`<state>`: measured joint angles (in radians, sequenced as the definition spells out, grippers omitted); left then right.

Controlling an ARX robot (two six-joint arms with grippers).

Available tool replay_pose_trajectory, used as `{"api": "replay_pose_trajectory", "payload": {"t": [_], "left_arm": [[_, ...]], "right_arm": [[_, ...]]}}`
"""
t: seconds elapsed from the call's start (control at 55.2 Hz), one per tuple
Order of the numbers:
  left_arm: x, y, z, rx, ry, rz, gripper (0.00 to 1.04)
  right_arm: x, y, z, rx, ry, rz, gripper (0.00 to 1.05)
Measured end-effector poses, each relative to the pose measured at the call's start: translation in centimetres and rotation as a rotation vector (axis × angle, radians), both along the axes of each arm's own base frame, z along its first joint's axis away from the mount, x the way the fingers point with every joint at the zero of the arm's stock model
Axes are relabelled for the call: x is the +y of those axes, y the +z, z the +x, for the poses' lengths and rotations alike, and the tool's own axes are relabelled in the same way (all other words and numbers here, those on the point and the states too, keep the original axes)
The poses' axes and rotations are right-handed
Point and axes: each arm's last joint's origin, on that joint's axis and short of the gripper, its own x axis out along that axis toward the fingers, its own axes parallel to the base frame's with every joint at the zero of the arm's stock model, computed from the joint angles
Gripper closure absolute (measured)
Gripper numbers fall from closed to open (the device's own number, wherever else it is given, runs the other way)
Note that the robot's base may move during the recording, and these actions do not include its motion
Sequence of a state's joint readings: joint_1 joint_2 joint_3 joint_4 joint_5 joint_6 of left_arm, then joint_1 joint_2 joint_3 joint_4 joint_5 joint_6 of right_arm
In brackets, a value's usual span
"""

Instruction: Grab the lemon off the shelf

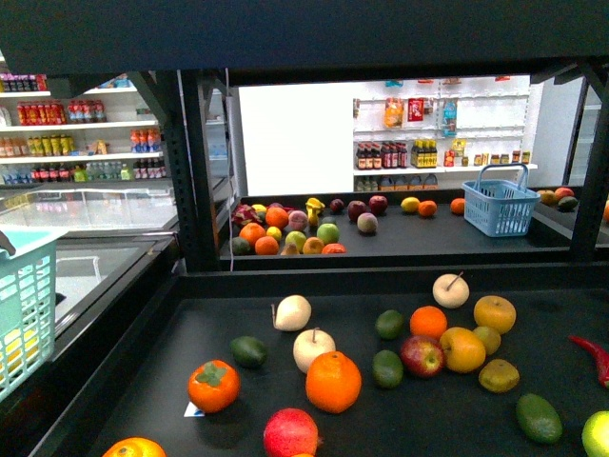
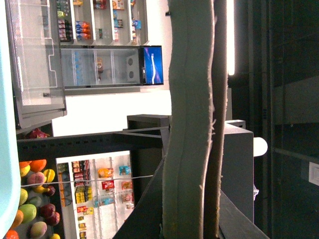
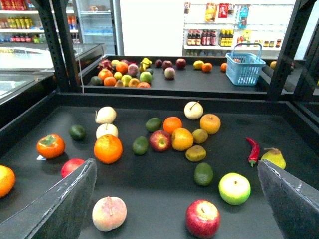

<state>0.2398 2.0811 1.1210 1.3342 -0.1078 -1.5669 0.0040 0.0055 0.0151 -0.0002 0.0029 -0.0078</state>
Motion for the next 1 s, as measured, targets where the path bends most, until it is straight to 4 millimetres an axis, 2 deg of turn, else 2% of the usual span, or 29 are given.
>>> {"api": "replay_pose_trajectory", "payload": {"t": [0.072, 0.109, 0.272, 0.507, 0.834, 0.997], "left_arm": [[0.2, -0.2, -0.1, -0.002, -0.002, -0.003, 0.96], [0.4, -0.5, -0.3, 0.008, 0.006, 0.010, 0.86], [1.1, -1.7, -0.9, 0.039, 0.019, 0.024, 0.60], [1.5, -2.5, -2.1, 0.095, 0.016, 0.039, 0.06], [1.6, -0.3, -4.5, 0.113, 0.022, 0.069, 0.08], [1.1, 0.1, -5.7, 0.216, 0.027, 0.084, 0.08]], "right_arm": [[0.0, 0.0, 0.0, 0.000, 0.000, 0.000, 0.07], [0.0, 0.0, 0.0, 0.000, 0.000, 0.000, 0.07], [0.0, 0.0, 0.0, 0.000, 0.000, 0.000, 0.07], [0.0, 0.0, 0.0, 0.000, 0.000, 0.000, 0.07], [0.0, 0.0, 0.0, 0.000, 0.000, 0.000, 0.07], [0.0, 0.0, 0.0, 0.000, 0.000, 0.000, 0.07]]}}
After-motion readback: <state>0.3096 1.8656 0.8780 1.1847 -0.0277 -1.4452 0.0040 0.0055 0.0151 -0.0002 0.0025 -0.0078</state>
